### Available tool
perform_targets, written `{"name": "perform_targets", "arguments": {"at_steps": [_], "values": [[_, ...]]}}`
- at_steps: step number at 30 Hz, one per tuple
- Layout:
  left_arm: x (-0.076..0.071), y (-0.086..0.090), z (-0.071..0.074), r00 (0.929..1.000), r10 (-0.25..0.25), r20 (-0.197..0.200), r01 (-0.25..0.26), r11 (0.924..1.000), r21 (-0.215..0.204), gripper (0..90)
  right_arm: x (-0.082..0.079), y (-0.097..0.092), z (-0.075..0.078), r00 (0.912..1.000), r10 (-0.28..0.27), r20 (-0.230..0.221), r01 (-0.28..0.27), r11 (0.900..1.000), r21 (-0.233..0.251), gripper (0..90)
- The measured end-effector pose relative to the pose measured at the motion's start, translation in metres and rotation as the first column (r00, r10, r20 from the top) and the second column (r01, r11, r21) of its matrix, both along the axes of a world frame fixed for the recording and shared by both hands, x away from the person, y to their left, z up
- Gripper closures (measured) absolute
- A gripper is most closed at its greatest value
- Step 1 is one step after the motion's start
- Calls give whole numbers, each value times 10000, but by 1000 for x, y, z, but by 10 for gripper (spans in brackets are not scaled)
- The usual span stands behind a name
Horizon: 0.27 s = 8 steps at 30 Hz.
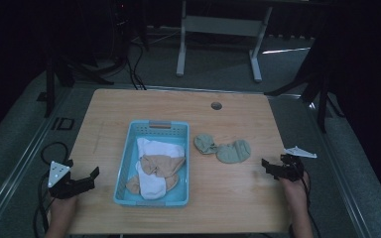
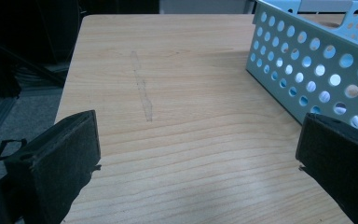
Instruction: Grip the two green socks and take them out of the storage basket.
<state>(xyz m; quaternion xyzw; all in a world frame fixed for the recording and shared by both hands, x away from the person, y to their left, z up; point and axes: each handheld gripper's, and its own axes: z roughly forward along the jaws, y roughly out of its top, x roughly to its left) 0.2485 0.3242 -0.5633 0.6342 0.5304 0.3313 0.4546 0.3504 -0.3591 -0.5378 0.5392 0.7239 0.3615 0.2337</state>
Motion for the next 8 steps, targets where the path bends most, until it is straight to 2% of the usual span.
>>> {"name": "perform_targets", "arguments": {"at_steps": [8], "values": [[0,0,0,10000,-23,-1,23,10000,-14,0,-1,-1,-1,9999,96,67,-96,9999,-42,139]]}}
